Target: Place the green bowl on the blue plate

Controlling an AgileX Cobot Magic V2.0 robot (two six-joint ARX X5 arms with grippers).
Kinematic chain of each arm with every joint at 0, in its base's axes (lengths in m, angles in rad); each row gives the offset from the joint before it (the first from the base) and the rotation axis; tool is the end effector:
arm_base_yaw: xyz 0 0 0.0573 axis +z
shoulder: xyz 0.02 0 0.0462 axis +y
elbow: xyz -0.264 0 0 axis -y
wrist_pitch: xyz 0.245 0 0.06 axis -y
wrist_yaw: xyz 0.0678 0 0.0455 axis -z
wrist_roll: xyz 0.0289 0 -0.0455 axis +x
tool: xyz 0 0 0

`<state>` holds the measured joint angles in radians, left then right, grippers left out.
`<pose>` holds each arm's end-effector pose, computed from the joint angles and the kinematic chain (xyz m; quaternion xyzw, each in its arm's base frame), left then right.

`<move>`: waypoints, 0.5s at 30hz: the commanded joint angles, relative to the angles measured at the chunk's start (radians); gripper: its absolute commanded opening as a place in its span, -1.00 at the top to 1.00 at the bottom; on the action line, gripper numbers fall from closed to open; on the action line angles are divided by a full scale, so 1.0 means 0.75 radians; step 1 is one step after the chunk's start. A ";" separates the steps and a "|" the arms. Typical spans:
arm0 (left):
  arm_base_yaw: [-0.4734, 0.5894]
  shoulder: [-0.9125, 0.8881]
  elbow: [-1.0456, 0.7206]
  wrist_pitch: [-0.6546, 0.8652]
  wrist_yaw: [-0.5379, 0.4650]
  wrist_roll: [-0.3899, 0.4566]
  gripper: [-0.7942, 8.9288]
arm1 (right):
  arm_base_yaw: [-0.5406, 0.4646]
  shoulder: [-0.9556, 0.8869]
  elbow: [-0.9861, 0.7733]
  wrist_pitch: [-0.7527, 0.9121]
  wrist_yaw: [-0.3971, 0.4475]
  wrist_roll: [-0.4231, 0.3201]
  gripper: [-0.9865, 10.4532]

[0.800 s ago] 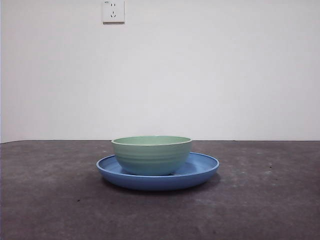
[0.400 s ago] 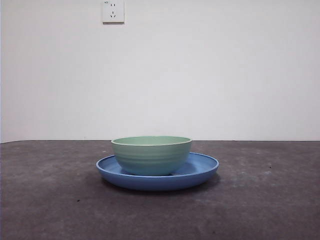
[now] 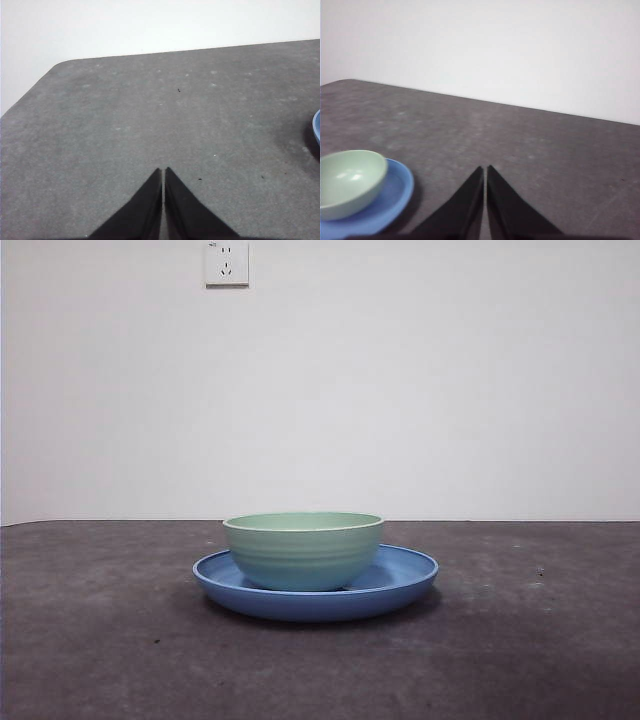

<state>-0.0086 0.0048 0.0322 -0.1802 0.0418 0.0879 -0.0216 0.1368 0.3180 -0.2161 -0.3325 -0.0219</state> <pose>0.0948 -0.0020 0.1567 0.0425 0.0751 -0.0285 0.9959 0.0839 0.0076 0.2394 -0.0077 0.0155 0.1550 0.9878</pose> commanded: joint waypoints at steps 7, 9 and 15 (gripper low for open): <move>0.003 -0.002 -0.027 -0.009 -0.002 -0.003 0.82 | -0.002 -0.159 -0.256 0.153 0.163 -0.005 0.82; 0.003 -0.003 -0.027 -0.009 -0.002 -0.003 0.82 | -0.002 -0.179 -0.293 0.154 0.183 -0.005 0.82; 0.003 -0.002 -0.027 -0.009 -0.002 -0.003 0.82 | -0.002 -0.178 -0.365 0.149 0.203 0.017 0.82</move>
<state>-0.0086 0.0048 0.0322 -0.1802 0.0418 0.0879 -0.0216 0.0067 0.0483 -0.1154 -0.1825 -0.0200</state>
